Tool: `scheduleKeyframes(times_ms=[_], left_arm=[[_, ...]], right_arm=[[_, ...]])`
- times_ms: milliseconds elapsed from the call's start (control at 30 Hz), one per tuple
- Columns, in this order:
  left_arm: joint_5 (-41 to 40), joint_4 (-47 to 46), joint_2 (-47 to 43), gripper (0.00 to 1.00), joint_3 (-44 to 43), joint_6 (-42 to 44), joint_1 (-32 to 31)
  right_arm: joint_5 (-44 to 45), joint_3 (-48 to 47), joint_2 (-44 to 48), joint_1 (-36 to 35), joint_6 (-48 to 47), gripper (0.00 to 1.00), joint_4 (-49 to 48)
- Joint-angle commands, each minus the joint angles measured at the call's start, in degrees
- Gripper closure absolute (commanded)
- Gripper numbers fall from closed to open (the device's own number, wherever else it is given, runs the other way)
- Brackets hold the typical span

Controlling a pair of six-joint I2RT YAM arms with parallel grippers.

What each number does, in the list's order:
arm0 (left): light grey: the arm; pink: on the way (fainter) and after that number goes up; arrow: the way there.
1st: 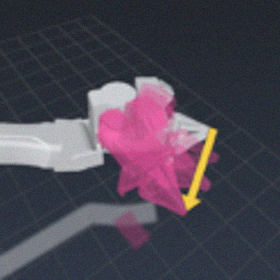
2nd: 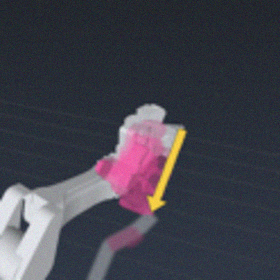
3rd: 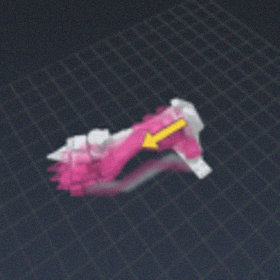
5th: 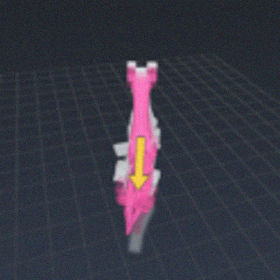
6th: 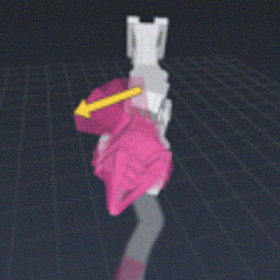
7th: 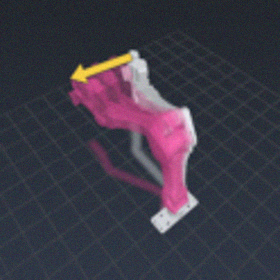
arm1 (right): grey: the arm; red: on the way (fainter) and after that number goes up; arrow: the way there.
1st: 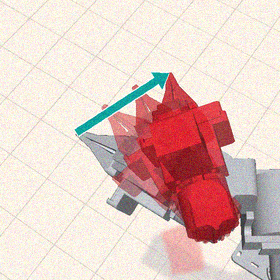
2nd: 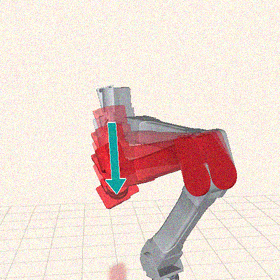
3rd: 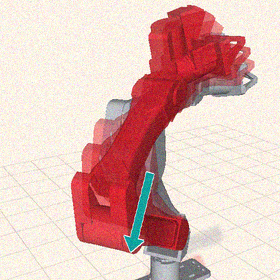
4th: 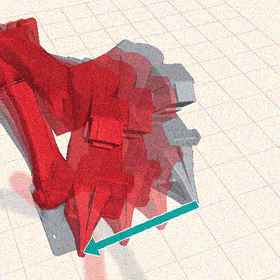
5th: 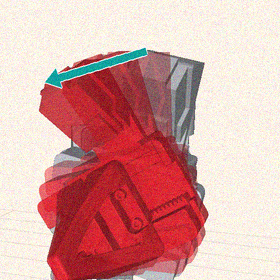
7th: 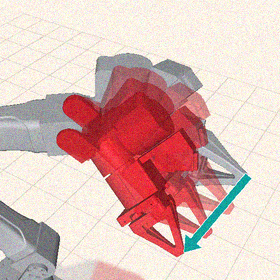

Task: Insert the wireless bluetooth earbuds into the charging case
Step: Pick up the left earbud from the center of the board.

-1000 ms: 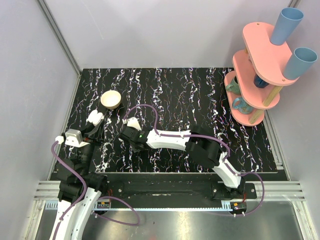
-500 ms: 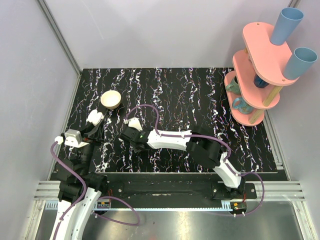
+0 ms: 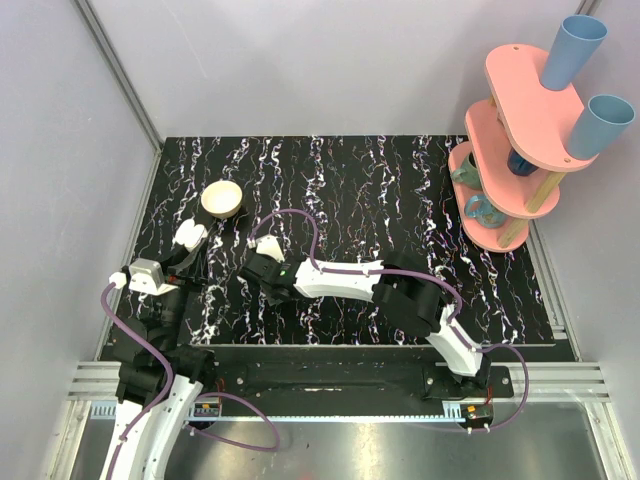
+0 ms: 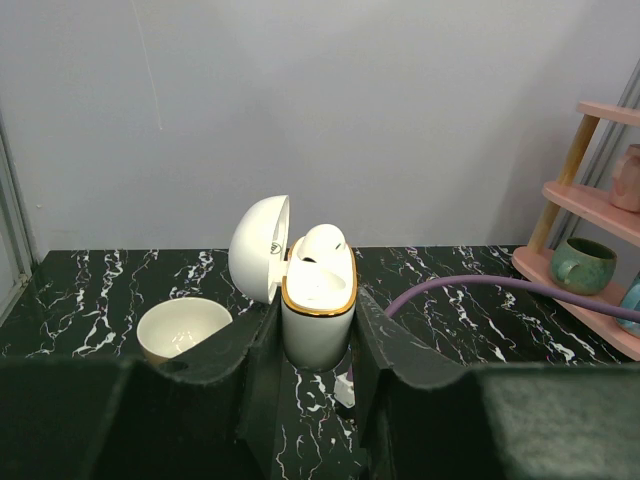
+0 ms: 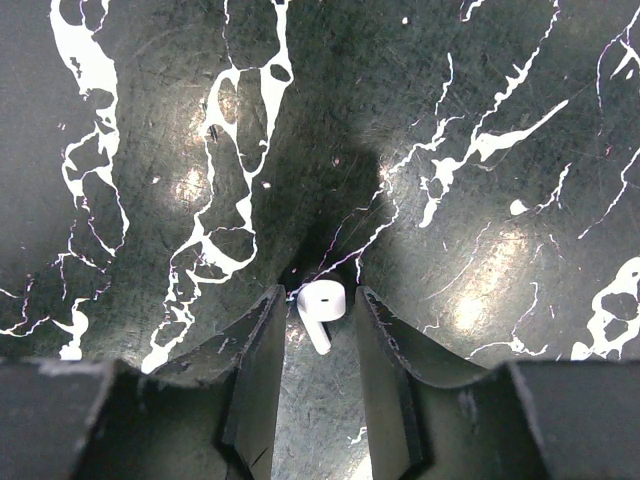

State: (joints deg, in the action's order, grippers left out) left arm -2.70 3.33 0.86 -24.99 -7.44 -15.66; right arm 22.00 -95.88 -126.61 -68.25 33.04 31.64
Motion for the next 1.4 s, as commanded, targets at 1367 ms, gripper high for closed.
scheduleKeyframes(times_ms=[1367], left_arm=[[2.1, -2.6, 2.8, 1.00, -0.8, -0.7, 0.7]], right_arm=[[8.7, 1.4, 7.0, -0.3, -4.1, 0.80, -1.1]])
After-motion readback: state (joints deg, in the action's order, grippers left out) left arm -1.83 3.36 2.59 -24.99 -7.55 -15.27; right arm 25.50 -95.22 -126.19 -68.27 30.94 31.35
